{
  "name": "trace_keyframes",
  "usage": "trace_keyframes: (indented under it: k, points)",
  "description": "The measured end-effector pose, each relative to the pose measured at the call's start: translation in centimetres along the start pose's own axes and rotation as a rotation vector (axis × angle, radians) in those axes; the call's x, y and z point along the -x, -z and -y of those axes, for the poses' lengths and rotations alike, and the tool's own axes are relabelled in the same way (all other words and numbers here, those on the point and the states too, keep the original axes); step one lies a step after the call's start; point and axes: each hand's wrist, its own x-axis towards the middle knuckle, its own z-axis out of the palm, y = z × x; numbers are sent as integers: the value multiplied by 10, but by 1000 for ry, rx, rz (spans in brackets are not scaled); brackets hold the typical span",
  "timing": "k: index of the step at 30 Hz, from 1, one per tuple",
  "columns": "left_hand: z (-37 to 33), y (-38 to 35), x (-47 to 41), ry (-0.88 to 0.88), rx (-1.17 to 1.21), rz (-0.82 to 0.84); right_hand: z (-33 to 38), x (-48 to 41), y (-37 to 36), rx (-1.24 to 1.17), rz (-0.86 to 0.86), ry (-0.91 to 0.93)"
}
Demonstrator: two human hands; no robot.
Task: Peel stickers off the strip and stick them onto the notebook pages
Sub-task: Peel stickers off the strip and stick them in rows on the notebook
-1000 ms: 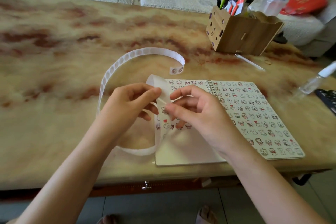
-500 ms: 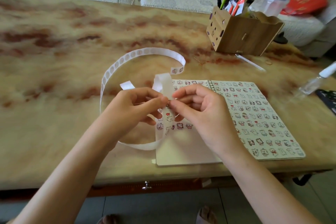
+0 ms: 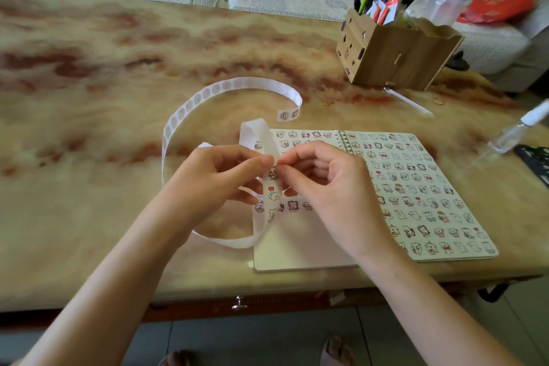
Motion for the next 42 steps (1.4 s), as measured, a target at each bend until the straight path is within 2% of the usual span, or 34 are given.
trace_keyframes:
  k: [8,14,17,21,25,28,42]
  points:
    - [1,0,0,32,-26,-4,-1,0,-1,83,55,-71]
    - [4,-1,-2,48,-90,-56,1,0,2,222,97,-67]
    - [7,0,-3,41,-140,-86,6,-1,8,207,110,-87]
    - [9,0,-4,31,-200,-108,12,-7,33,122,133,-239]
    - [12,0,-5,39,-231,-73,8,-12,63,276,195,-423]
    - [16,1,-6,75,-258,-42,3,-12,71,306,188,-490]
    - [17,3,-9,107,-264,-17,-4,-7,59,387,173,-483]
